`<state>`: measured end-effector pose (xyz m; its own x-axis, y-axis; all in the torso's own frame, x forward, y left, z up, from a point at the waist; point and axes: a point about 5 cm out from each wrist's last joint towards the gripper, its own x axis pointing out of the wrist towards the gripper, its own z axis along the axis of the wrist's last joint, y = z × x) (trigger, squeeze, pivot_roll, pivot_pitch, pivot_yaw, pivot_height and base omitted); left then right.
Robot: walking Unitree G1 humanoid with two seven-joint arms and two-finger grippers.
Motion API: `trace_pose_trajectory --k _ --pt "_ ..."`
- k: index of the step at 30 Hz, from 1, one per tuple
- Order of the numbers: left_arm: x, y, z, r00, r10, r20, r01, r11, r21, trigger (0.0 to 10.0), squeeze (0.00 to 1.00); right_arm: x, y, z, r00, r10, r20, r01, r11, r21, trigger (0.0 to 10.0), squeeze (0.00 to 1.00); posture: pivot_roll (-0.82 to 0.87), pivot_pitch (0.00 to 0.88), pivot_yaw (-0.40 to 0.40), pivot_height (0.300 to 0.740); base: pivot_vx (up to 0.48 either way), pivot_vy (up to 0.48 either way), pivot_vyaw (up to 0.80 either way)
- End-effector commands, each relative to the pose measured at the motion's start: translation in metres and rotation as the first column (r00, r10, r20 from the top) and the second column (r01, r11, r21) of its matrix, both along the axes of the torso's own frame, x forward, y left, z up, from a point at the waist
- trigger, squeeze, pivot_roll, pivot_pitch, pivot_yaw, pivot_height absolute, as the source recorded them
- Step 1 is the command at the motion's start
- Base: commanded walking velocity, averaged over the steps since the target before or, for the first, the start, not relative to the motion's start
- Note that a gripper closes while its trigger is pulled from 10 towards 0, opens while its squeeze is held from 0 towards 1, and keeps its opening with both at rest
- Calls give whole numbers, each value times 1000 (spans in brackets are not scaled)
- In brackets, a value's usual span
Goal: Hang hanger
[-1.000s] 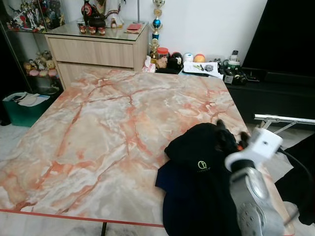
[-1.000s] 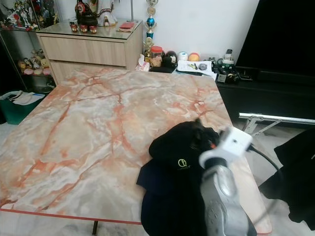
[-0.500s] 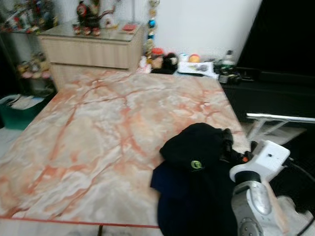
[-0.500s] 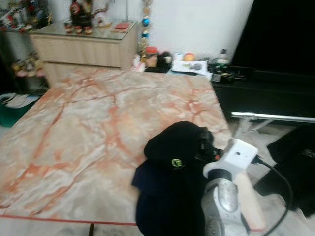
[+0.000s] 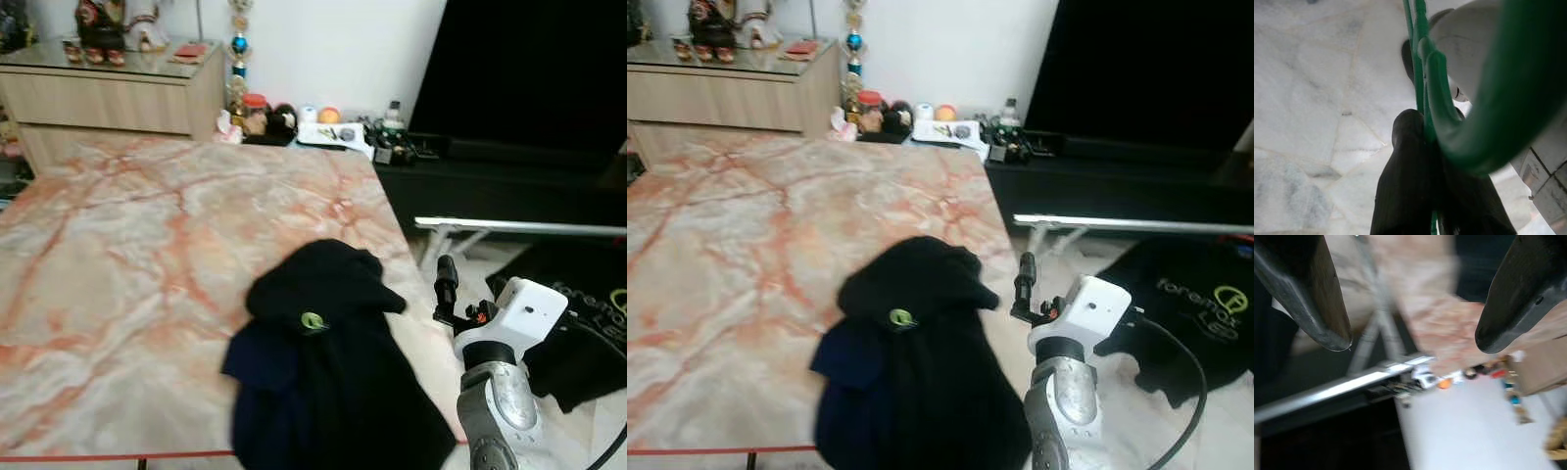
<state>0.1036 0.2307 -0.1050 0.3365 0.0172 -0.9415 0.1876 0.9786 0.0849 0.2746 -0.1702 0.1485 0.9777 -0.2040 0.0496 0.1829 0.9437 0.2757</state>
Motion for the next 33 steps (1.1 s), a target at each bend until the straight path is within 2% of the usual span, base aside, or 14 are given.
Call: trace_pose_trajectory --k 1,12,14,19,20,23,24,27,28,29,33 --pt "-3 -9 -3 1000 0 -5 0 1000 -26 10000 0 0 -4 0 1000 -22 -4 22 1000 -4 10000 0 59 0 -66 740 0 -364 0" --pt "-1 -9 -2 1000 -7 -2 7 1000 -28 10000 0 -6 -29 -16 992 -109 -56 107 994 -38 10000 0 50 0 -60 740 0 -366 0" --pt "-1 -9 -2 1000 -10 -4 10 1000 -29 10000 0 -7 -37 -21 988 -136 -74 133 990 -40 10000 0 49 0 -59 740 0 -427 0" --pt "-1 -9 -2 1000 -12 -4 12 999 -30 10000 0 -6 -53 -42 979 -138 -151 121 986 -117 10000 0 49 0 -55 740 0 -480 0" --pt "0 -9 -2 1000 -12 -3 12 999 -30 10000 0 -8 -64 -56 968 -163 -193 139 982 -132 10000 0 50 0 -52 740 0 -480 0" --pt "0 -8 -2 1000 -12 -2 12 999 -29 10000 0 -15 -81 -87 930 -205 -306 156 972 -175 10000 0 46 0 -48 740 0 -480 0" --pt "0 -8 -2 1000 -12 -2 12 999 -29 10000 0 -15 -81 -87 930 -205 -306 156 972 -175 10000 0 46 0 -48 740 0 -480 0" --pt "1 -8 -1 1000 -11 0 11 1000 -28 10000 0 -24 -89 -120 880 -209 -428 140 972 -186 10000 0 50 0 -47 740 0 -480 0" --pt "1 -8 -1 1000 -11 1 11 1000 -27 10000 0 -29 -91 -132 857 -209 -471 135 973 -186 10000 0 49 0 -47 740 0 -480 0" --pt "1 -8 -1 1000 -9 1 9 1000 -28 10000 0 -38 -91 -150 818 -201 -539 117 976 -186 10000 0 53 0 -46 740 0 -480 0" --pt "1 -8 -1 1000 -6 2 6 1000 -29 10000 0 -49 -79 -175 772 -123 -623 30 987 -158 10000 0 52 0 -46 740 0 -480 0"
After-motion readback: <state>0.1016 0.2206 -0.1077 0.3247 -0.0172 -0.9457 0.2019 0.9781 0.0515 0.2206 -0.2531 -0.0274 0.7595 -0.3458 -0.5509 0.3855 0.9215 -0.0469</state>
